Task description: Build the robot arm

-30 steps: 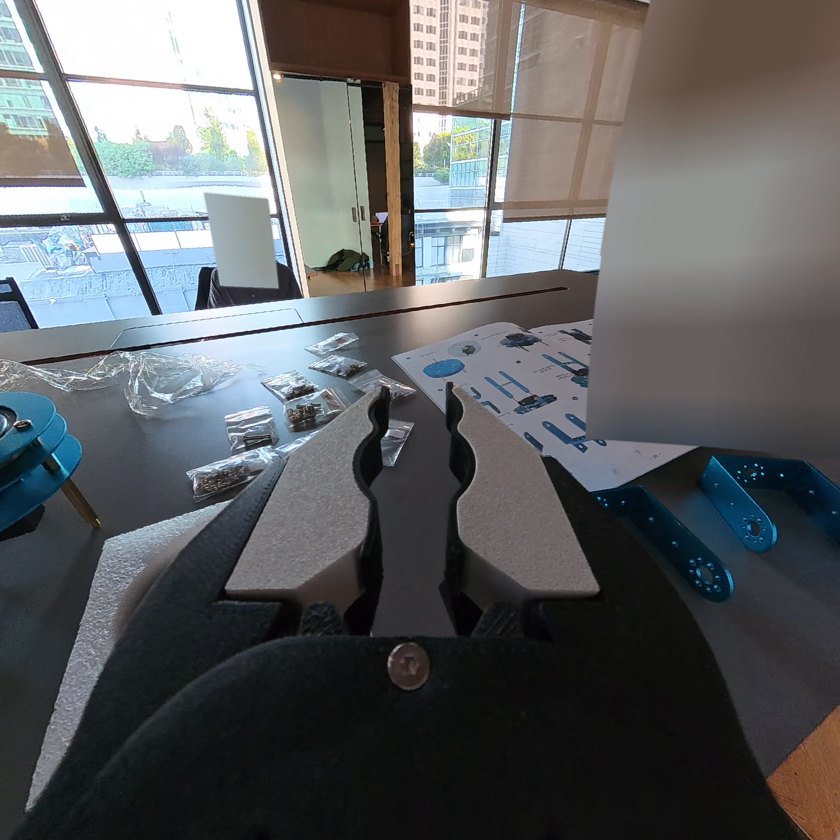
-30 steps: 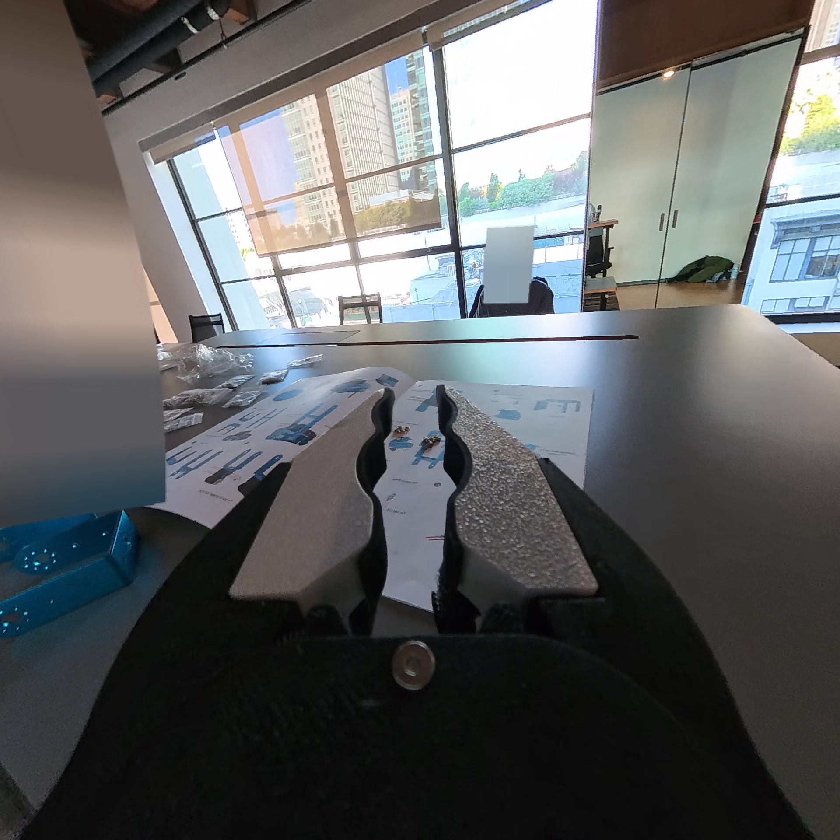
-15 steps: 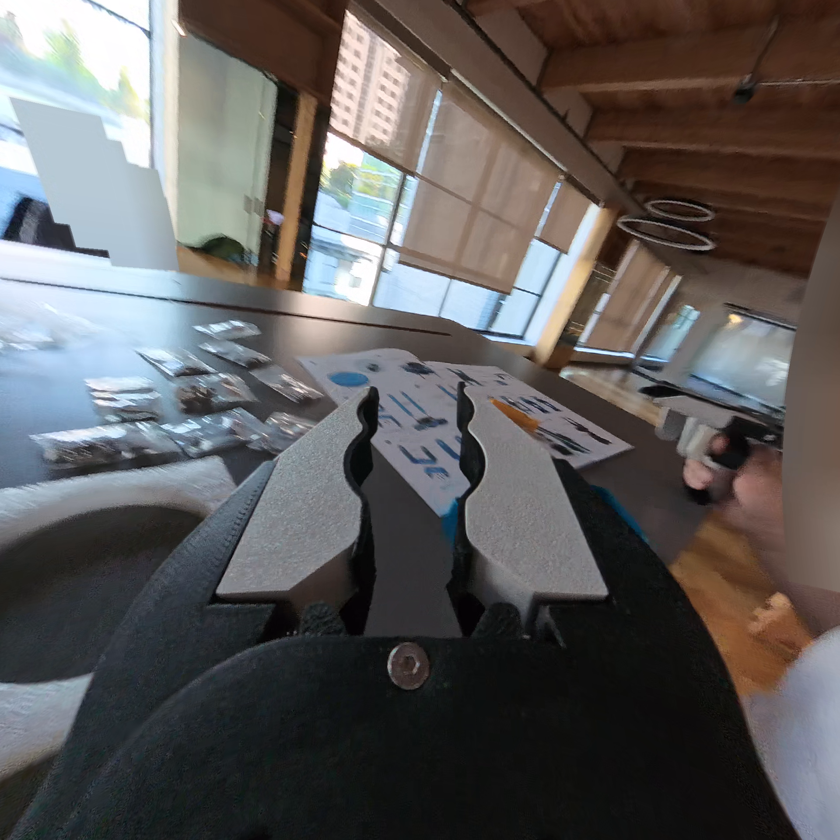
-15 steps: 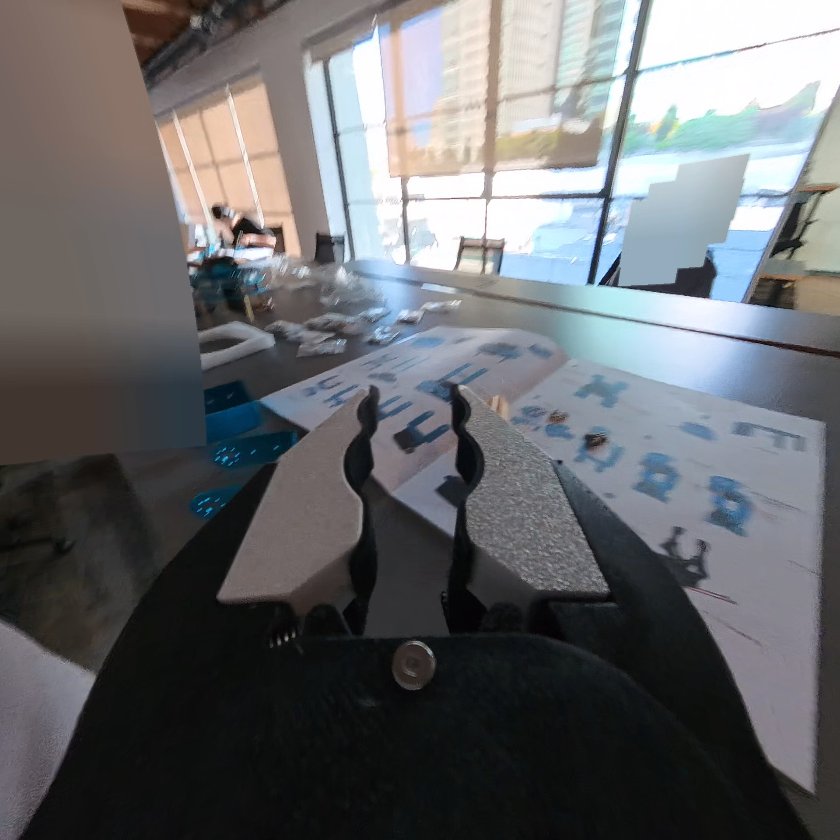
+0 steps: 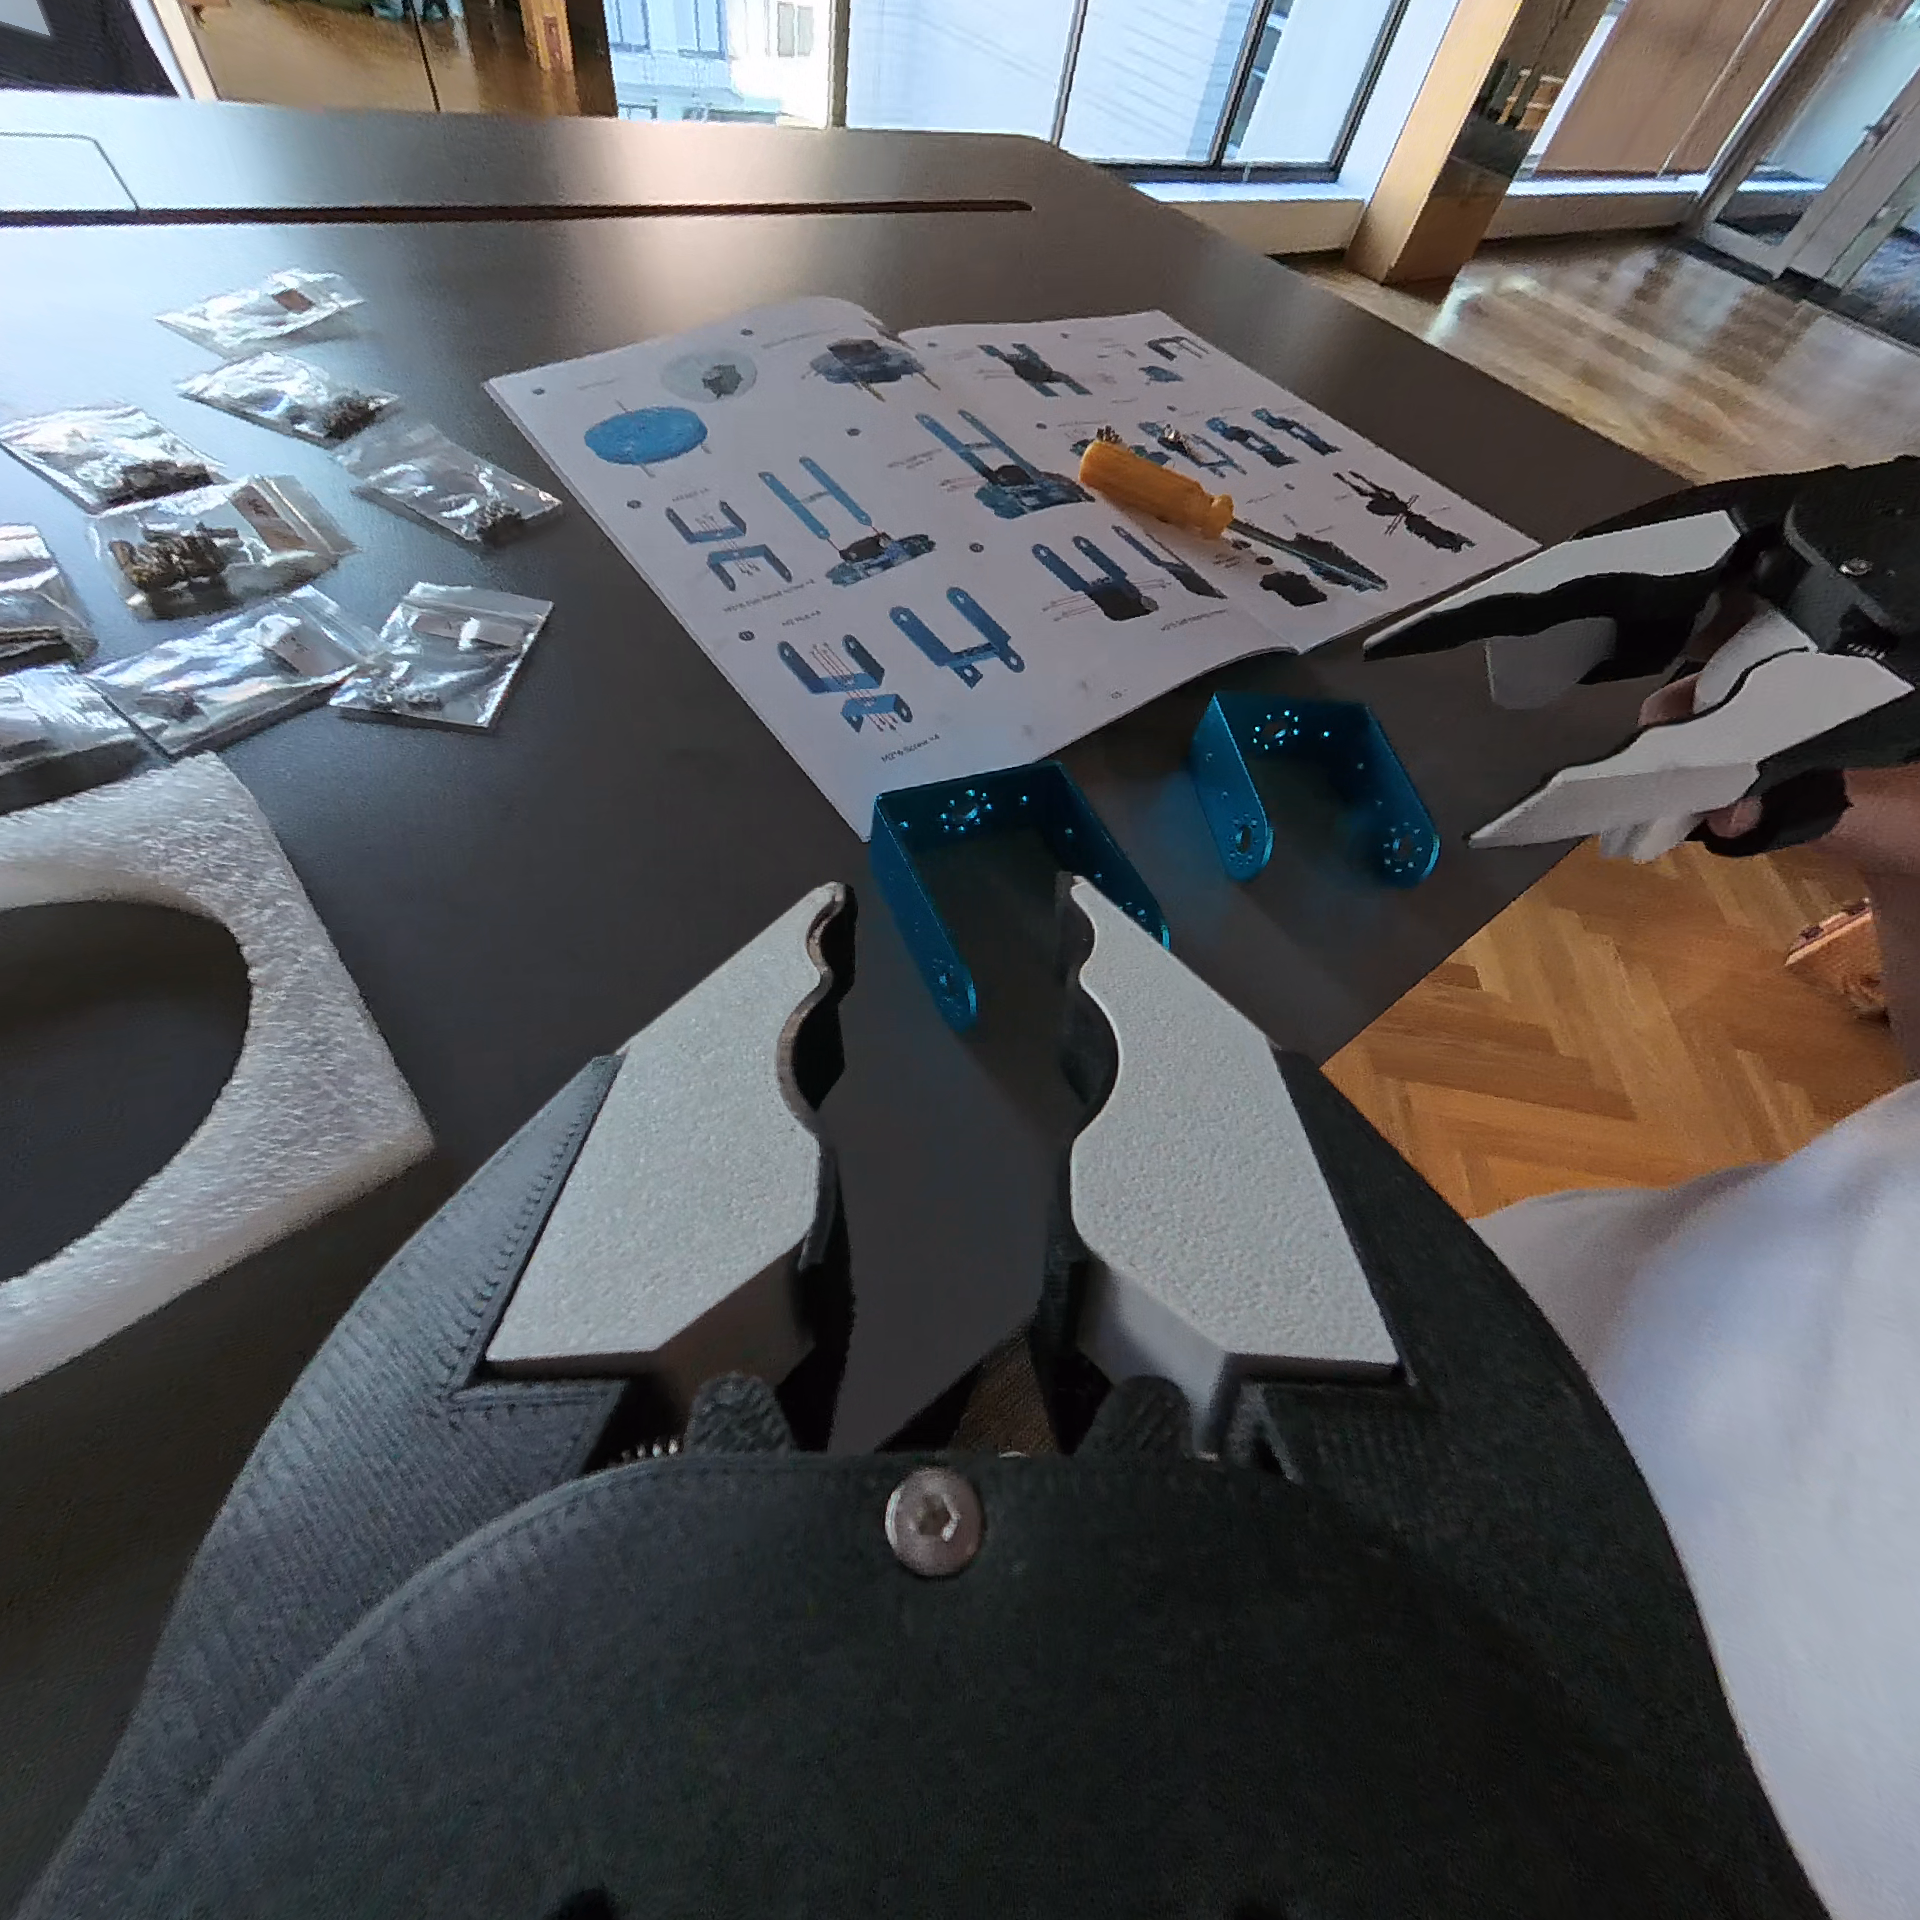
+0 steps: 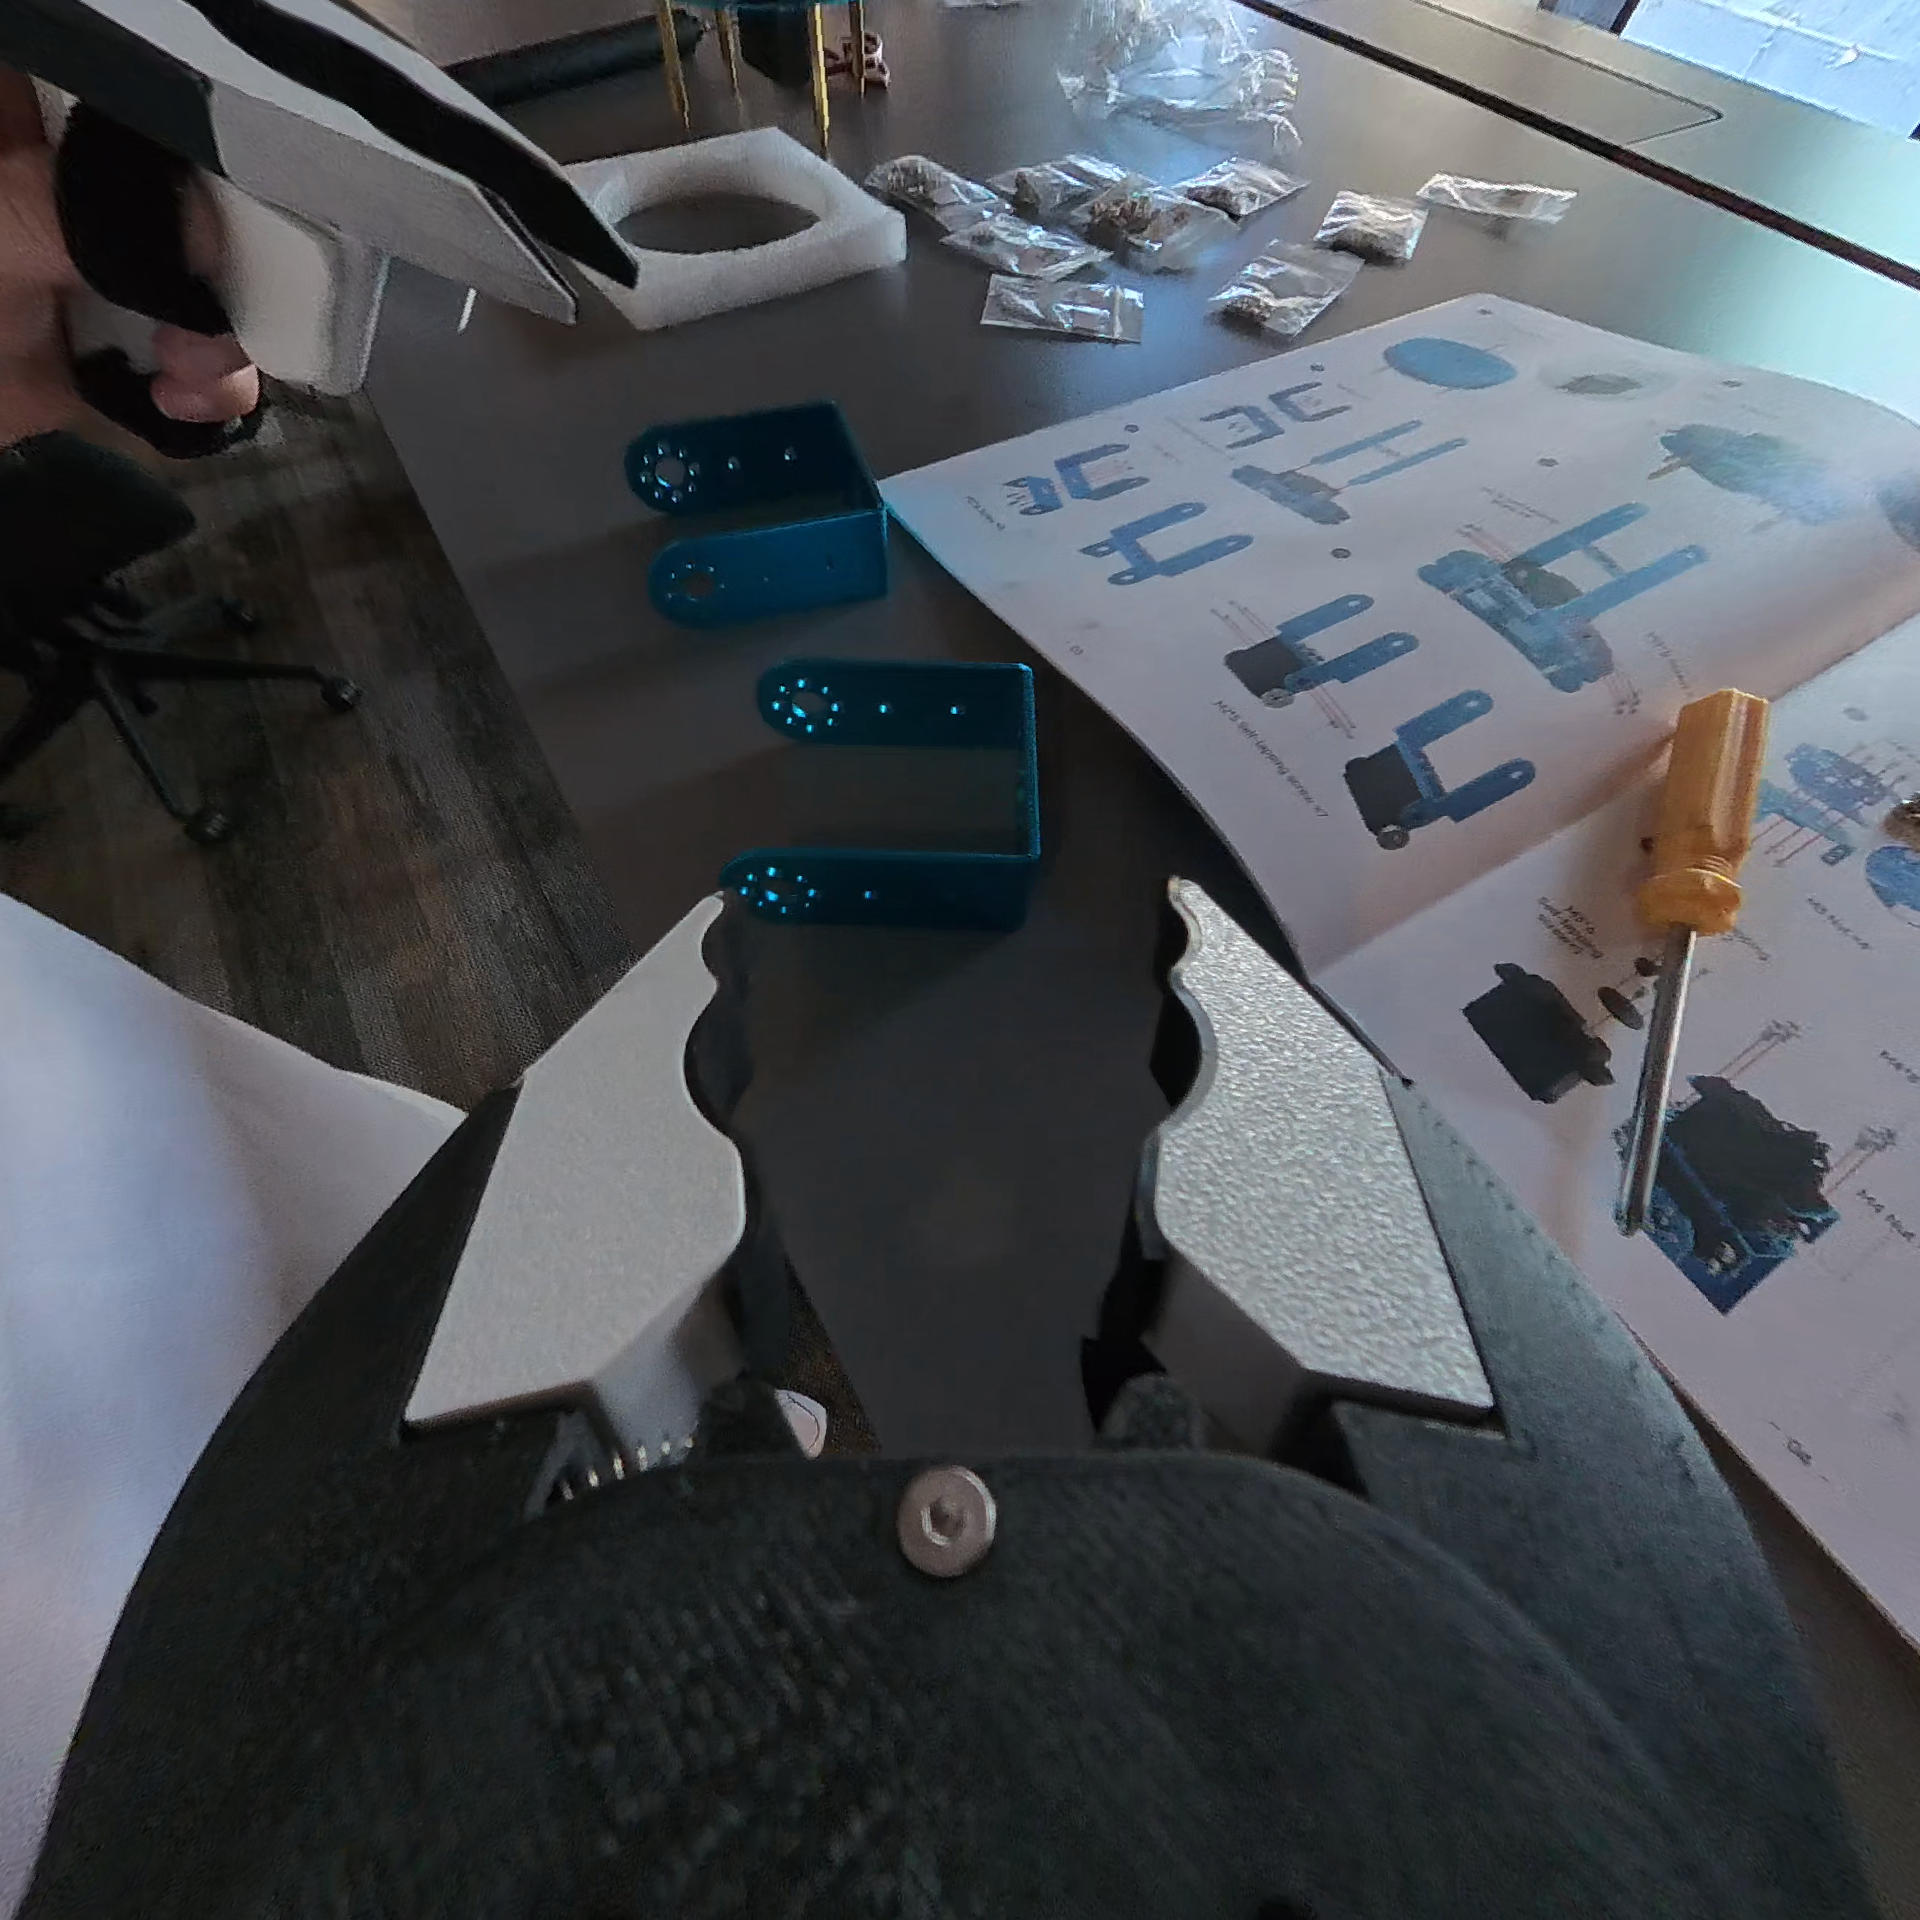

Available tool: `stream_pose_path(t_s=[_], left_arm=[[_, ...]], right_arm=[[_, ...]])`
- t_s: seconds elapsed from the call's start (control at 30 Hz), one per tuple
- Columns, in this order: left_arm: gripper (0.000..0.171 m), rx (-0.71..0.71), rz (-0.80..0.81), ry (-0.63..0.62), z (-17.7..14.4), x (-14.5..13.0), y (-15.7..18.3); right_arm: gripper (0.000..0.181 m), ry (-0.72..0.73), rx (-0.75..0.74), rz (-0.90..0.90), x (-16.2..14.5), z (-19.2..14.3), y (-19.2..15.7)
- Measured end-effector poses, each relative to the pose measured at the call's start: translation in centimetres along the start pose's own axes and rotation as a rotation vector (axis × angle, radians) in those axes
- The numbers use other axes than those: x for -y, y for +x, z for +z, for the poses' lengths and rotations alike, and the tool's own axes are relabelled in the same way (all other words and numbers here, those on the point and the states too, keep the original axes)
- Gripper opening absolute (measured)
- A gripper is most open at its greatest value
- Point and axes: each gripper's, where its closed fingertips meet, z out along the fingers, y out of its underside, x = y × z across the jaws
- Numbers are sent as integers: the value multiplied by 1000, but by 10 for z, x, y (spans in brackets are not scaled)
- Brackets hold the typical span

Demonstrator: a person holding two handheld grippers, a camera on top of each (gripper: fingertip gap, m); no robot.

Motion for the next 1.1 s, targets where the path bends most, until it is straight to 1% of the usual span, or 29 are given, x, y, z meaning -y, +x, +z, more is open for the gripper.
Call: stream_pose_path(t_s=[0.13, 0.33, 0.47, 0.53, 0.6, 0.7, 1.0, 1.1], left_arm=[[31, 0, -3, -42, 8, -11, 2], [29, -30, -17, -38, 13, -14, 4], [25, -23, -14, -86, 20, -22, 0], [22, -40, -29, -122, 23, -26, 1], [20, -45, -36, -148, 26, -30, 0], [10, -46, -37, -160, 27, -31, -2], [7, -43, -34, -190, 31, -29, -6], [6, -49, -24, -200, 33, -29, -4]], right_arm=[[79, -5, -1, 14, 0, 6, -7], [80, -69, -37, 18, -7, 16, -8], [78, -92, -23, 42, -8, 21, -9], [74, -106, -5, 46, -8, 22, -11], [73, -117, 11, 49, -8, 24, -12], [69, -125, 71, 55, -5, 28, -20], [68, -171, 199, 1, 2, 41, -36], [68, -176, 207, -24, 5, 46, -37]])
